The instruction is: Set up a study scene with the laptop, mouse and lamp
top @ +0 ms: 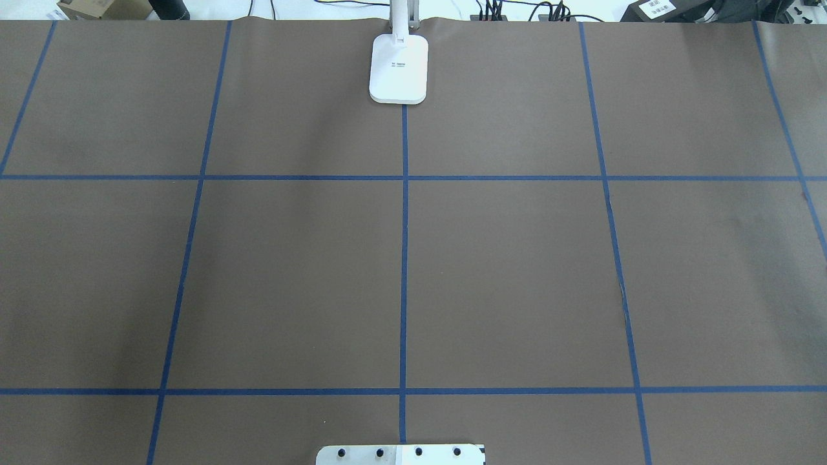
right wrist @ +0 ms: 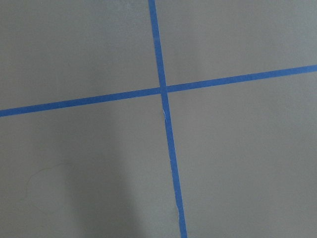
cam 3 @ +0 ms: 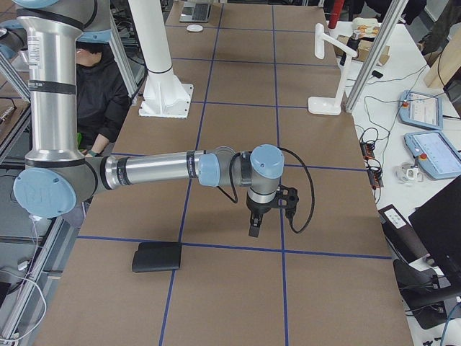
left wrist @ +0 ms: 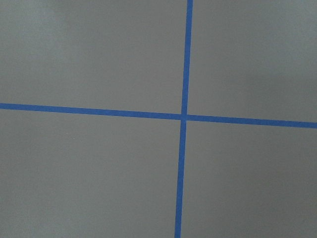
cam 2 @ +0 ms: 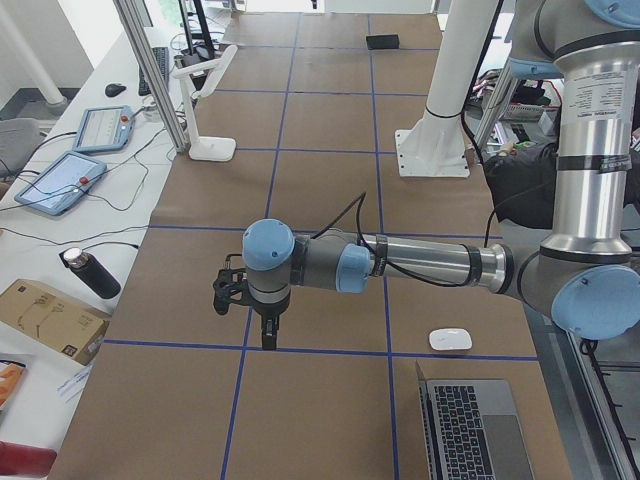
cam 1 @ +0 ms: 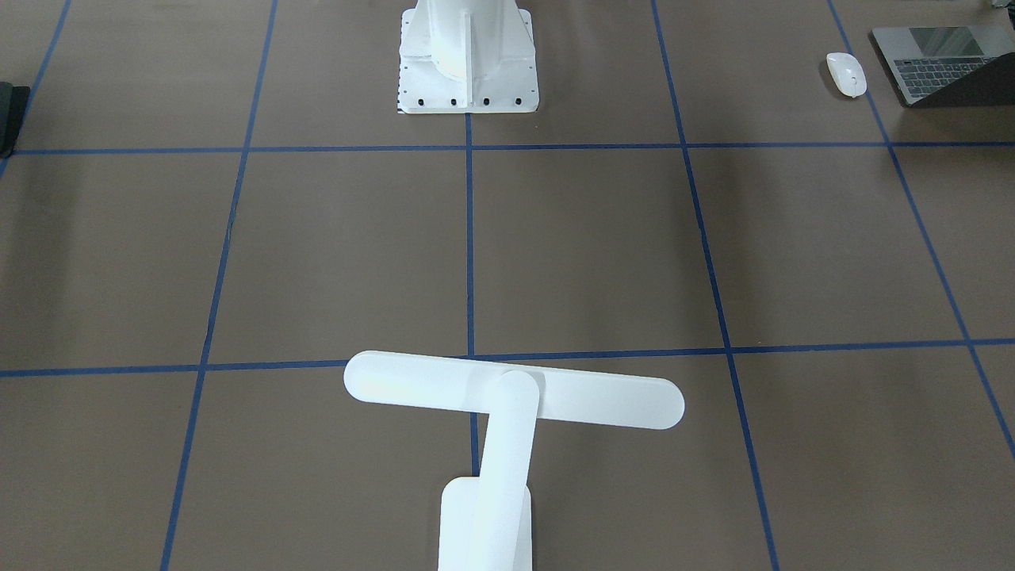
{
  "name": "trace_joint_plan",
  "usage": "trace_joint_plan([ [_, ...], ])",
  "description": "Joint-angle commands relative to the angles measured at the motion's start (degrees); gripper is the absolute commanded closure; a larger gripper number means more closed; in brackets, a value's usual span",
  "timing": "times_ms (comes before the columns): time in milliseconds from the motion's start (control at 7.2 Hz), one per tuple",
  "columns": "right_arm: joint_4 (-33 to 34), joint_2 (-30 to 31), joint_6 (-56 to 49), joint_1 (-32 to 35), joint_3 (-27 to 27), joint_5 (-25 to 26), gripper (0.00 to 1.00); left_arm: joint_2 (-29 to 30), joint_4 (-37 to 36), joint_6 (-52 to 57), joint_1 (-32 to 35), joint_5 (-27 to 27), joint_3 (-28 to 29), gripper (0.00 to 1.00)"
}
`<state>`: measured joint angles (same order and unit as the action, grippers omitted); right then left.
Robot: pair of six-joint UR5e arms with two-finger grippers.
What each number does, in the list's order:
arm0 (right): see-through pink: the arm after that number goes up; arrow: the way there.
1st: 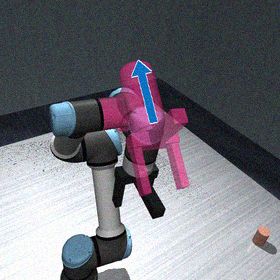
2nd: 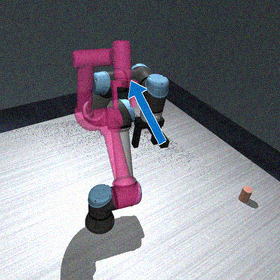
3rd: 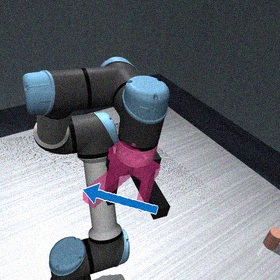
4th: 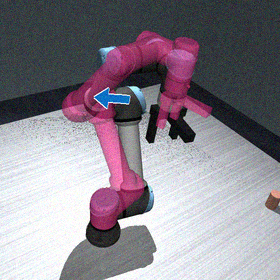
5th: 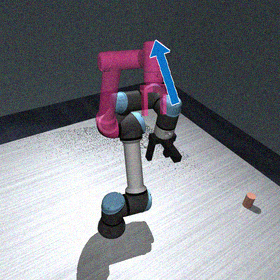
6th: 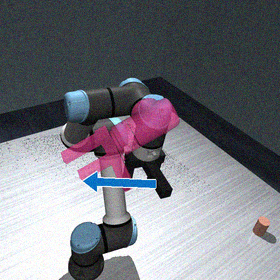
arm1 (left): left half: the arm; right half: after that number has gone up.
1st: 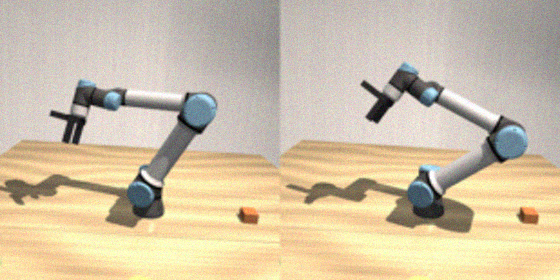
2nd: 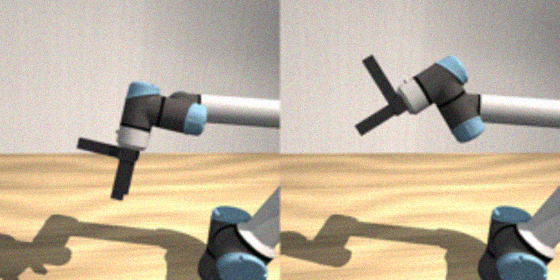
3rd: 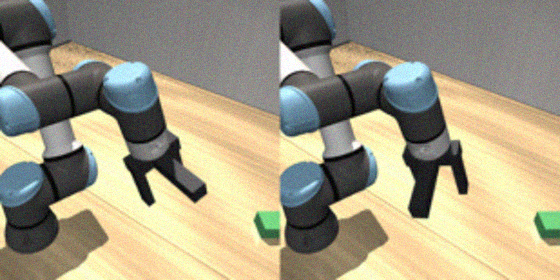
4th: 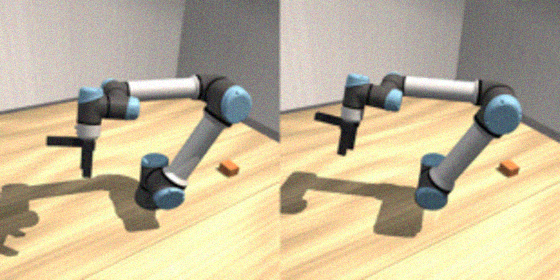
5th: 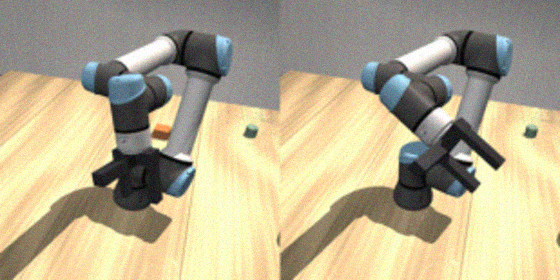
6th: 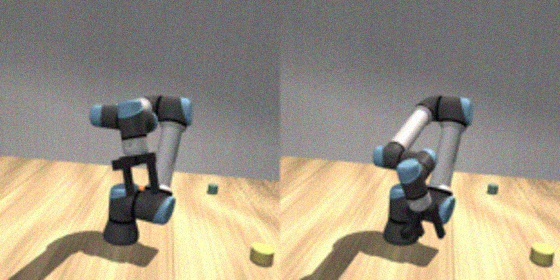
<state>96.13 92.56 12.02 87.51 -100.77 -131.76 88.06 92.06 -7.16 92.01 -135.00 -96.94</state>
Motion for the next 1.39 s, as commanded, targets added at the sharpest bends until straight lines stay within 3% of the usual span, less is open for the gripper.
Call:
trace_joint_plan([
  [0, 0.02, 0.17, 0.02, 0.12, -0.13, 0.01, 0.01, 0.00, -0.03, -0.04, 0.01, 0.00, 0.08, 0.00],
  [1249, 0.02, -0.44, 0.02, 0.12, -0.48, 0.09, 0.01, 0.96, 0.05, -0.57, -0.43, -0.17, -0.80, 0.00],
])
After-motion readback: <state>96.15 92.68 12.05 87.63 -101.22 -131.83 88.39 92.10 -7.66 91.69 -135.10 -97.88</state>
